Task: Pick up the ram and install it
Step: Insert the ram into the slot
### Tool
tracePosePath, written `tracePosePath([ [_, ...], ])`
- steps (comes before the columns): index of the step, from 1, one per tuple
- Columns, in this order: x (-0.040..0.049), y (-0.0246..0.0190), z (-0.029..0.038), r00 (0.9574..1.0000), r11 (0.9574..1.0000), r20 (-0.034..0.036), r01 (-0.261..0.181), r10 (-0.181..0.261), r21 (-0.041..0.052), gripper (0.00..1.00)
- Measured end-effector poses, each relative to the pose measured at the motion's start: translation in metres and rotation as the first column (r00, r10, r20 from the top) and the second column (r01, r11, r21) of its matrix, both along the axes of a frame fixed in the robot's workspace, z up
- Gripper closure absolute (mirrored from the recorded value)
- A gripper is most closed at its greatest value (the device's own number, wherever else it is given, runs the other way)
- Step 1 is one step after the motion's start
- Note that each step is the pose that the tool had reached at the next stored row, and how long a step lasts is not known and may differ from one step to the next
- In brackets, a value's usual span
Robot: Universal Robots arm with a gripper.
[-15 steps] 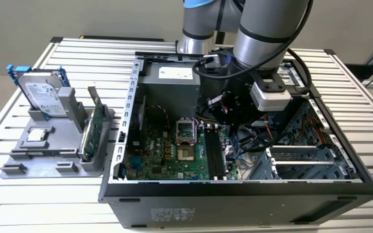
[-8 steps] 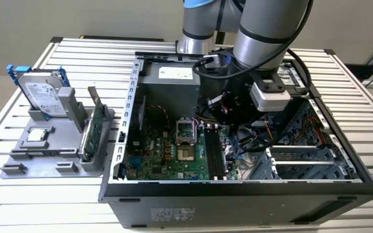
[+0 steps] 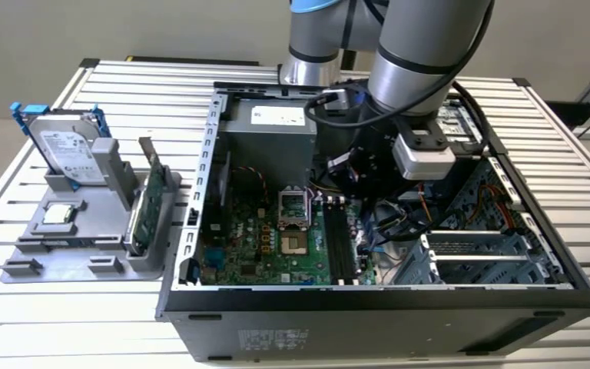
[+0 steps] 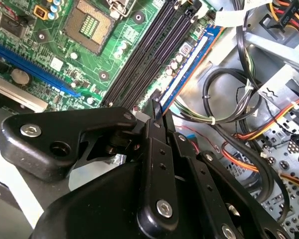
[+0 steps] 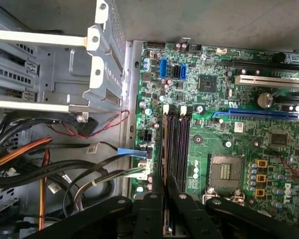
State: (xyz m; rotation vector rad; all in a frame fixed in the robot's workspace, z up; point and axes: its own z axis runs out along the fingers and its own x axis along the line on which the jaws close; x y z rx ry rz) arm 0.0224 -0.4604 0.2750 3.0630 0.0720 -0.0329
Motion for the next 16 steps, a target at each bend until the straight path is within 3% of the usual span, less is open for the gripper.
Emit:
tracePosePath([
  [16,0.0,0.0,-0.0205,0.9998,0.9998,-0.0002,0.018,-0.018,-0.0001,1.0],
])
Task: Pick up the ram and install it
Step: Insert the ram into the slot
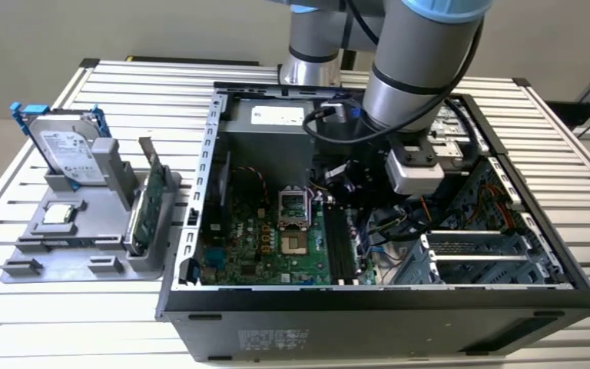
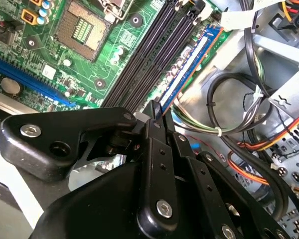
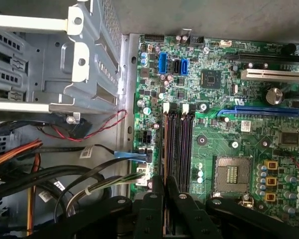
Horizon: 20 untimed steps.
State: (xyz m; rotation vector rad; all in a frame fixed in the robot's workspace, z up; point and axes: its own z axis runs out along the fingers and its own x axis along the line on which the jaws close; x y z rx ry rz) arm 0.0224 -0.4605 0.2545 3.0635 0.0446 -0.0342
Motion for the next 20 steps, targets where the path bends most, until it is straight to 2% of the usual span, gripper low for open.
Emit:
tracePosePath([
  [10,0.0,0.0,-0.0135,1.0,1.0,-0.0001,0.008,-0.008,0.0,1.0],
  [20,0.0,0.0,-0.0227,0.9998,0.9998,-0.0001,0.018,-0.018,0.0,1.0],
])
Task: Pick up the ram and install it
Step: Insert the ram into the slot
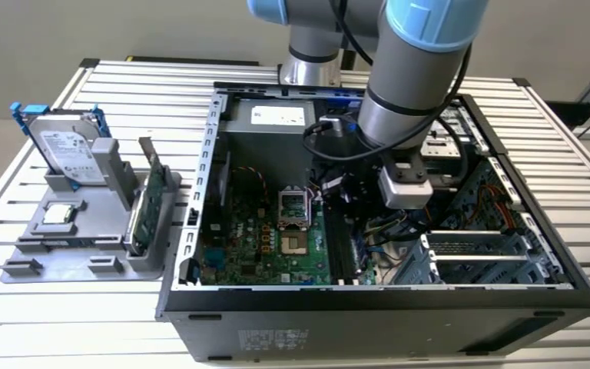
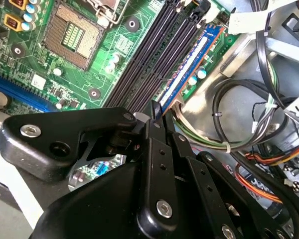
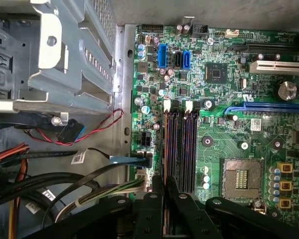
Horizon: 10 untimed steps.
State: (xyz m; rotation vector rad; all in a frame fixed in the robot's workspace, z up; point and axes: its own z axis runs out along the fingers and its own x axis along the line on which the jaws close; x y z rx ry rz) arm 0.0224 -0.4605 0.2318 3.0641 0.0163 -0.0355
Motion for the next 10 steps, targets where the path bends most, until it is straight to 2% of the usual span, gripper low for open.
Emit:
tracePosePath([
  [10,0.0,0.0001,-0.0043,1.0,1.0,-0.0007,0.009,-0.009,0.0002,1.0],
])
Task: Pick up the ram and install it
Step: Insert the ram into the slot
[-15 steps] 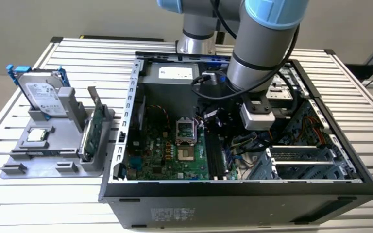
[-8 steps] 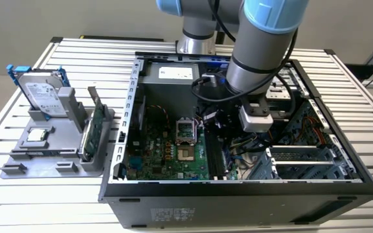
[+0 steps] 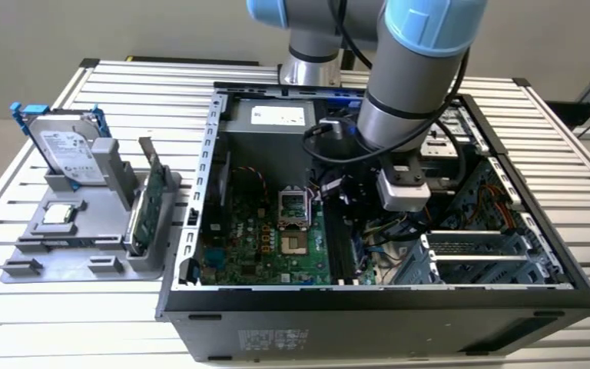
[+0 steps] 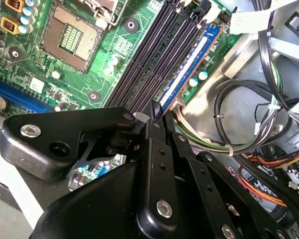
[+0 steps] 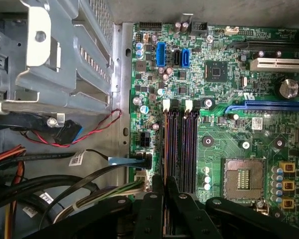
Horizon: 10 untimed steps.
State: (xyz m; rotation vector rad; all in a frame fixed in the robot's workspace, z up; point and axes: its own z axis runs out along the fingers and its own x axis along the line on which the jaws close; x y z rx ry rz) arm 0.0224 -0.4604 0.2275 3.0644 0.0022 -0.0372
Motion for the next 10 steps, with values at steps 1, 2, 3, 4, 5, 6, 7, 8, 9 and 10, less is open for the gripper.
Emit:
tracePosePath([
  [1,0.0,0.0,-0.0011,1.0,1.0,-0.0001,0.0,0.0,-0.0003,1.0],
  [2,0.0,0.0,-0.0025,1.0,1.0,0.0,0.0,0.0,-0.0001,1.0],
  [3,0.0,0.0,-0.0034,1.0,1.0,-0.0001,0.0,0.0,-0.0002,1.0],
  [4,0.0,-0.0001,-0.0043,1.0,1.0,-0.0001,0.0,0.0,-0.0002,1.0],
  [5,0.0,-0.0001,-0.005,1.0,1.0,-0.0001,0.0,0.0,-0.0003,1.0],
  [6,0.0,-0.0001,-0.0054,1.0,1.0,-0.0001,0.0,0.0,-0.0004,1.0],
  [7,0.0,-0.0001,-0.0057,1.0,1.0,-0.0003,0.0,0.0,-0.0005,1.0],
  [8,0.0,-0.0001,-0.006,1.0,1.0,-0.0005,0.0,0.0,-0.0005,1.0],
  [9,0.0,0.0,-0.0065,1.0,1.0,-0.0005,0.0,0.0,-0.0003,1.0],
  [10,0.0,-0.0001,-0.0068,1.0,1.0,-0.0006,0.0,0.0,-0.0004,1.0],
])
